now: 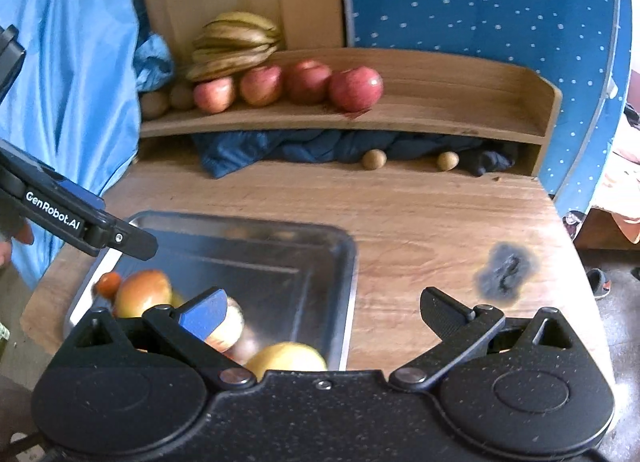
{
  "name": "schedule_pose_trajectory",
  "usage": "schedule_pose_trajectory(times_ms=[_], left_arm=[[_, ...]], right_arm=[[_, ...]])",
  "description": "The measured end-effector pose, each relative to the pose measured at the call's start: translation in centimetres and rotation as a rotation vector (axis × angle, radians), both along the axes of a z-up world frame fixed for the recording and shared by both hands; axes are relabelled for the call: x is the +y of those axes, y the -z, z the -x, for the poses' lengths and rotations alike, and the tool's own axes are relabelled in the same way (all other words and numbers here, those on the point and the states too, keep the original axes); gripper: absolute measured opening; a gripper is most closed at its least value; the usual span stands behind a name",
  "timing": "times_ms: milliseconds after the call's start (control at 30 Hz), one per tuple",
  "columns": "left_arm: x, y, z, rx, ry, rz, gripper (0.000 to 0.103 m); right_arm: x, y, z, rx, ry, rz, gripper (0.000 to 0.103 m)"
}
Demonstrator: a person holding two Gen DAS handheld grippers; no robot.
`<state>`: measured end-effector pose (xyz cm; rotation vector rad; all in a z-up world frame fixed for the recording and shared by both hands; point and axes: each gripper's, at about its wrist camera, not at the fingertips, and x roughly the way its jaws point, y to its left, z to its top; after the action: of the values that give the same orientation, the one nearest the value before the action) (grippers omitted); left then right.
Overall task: Organize fruits
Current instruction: 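Move both open grippers toward the small brown fruits under the shelf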
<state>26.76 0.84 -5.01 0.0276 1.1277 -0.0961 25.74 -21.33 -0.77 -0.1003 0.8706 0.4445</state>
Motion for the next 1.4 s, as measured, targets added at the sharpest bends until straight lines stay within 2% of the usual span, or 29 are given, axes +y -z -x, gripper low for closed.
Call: schedule_pose_trajectory(times_ms=[200, 500, 867, 1200, 1400], left_arm=[[-2.7, 0.2, -2.9, -0.011, -0.043, -0.011, 0.102], [-5.8, 0.0, -6.3, -0.023, -0.100, 0.016, 0.102], [-7.9, 0.8, -8.6, -0.003, -0.157, 0.002, 0.102], [-8.7, 1.7, -12.5, -0.020, -0.313, -0.005, 0.102], [-9.9, 2.8, -15.4, -0.015, -0.340, -0.006, 0.102]], right_arm=[[-2.6, 0.6, -2.8, 0.004, 0.013, -0.014, 0.102], [-5.0, 1.3, -6.4, -0.009, -0.004, 0.019, 0.102], [-7.3, 2.4, -11.9, -0.015, -0.052, 0.029, 0.102], [-8.0, 3.7, -16.6, -0.048, -0.139, -0.003, 0.102], [-7.4, 5.5, -20.2, -0.059, -0.215, 0.003, 0.102]])
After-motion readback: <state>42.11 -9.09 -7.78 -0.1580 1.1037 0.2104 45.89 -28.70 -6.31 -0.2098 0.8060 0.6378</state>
